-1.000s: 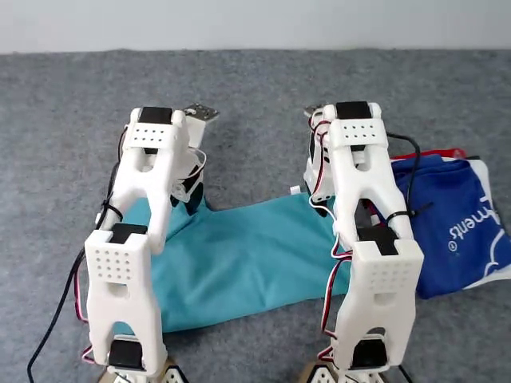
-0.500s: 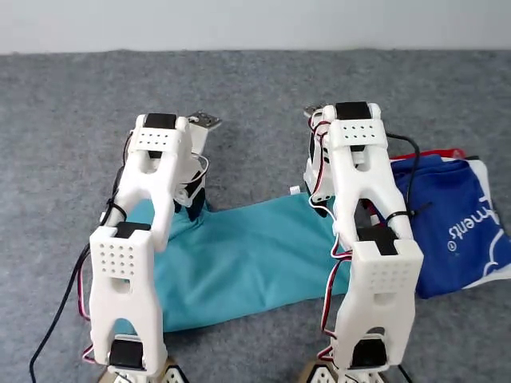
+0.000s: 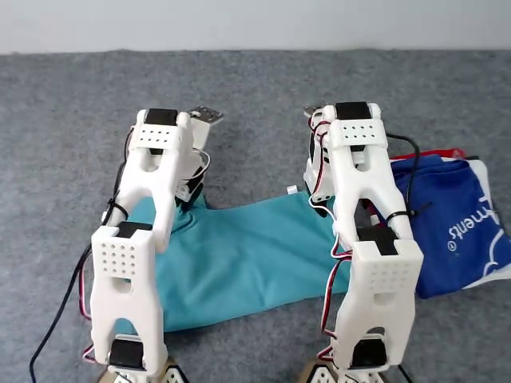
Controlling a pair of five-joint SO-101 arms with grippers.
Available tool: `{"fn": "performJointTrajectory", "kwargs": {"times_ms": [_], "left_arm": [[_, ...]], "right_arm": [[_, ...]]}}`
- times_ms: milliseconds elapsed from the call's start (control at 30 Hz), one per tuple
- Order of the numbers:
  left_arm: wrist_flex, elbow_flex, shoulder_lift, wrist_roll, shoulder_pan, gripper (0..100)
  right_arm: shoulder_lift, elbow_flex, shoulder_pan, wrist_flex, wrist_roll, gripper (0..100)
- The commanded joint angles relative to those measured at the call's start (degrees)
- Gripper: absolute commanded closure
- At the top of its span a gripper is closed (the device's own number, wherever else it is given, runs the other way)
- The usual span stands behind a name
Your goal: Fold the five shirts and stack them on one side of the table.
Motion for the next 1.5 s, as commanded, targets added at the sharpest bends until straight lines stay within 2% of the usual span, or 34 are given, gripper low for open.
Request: {"fn": "performJointTrajectory", "kwargs": {"times_ms": [0, 100, 300, 500, 800, 1033, 1267, 1467], "left_arm": [[1.49, -1.63, -1.41, 0.35, 1.32, 97], [1.49, 1.45, -4.92, 0.35, 2.37, 97], [1.32, 15.34, -18.02, 0.26, 3.52, 97], [1.32, 21.23, -26.46, 0.18, 3.69, 96], [1.32, 26.07, -27.69, 0.18, 3.78, 96], [1.41, 26.59, -33.49, 0.26, 3.78, 96], [1.23, 36.79, -34.64, -0.26, 3.87, 96], [-2.46, 40.48, -34.64, -0.35, 3.87, 91]], "right_arm": [[-0.48, -0.18, -0.13, 2.07, 0.09, 70.3], [-0.48, -0.18, -0.13, 2.07, 0.09, 70.3], [-0.48, -0.18, -0.22, 2.07, 0.09, 70.3], [-0.48, -0.18, -3.21, 2.15, 0.09, 70.3], [-0.48, -0.18, -3.91, 2.15, 0.09, 70.3], [-0.48, -0.18, -4.0, 2.15, 0.09, 70.3], [-0.48, -0.18, -4.0, 2.15, 0.09, 70.3], [-0.48, -0.18, -4.09, 2.15, 0.35, 70.3]]}}
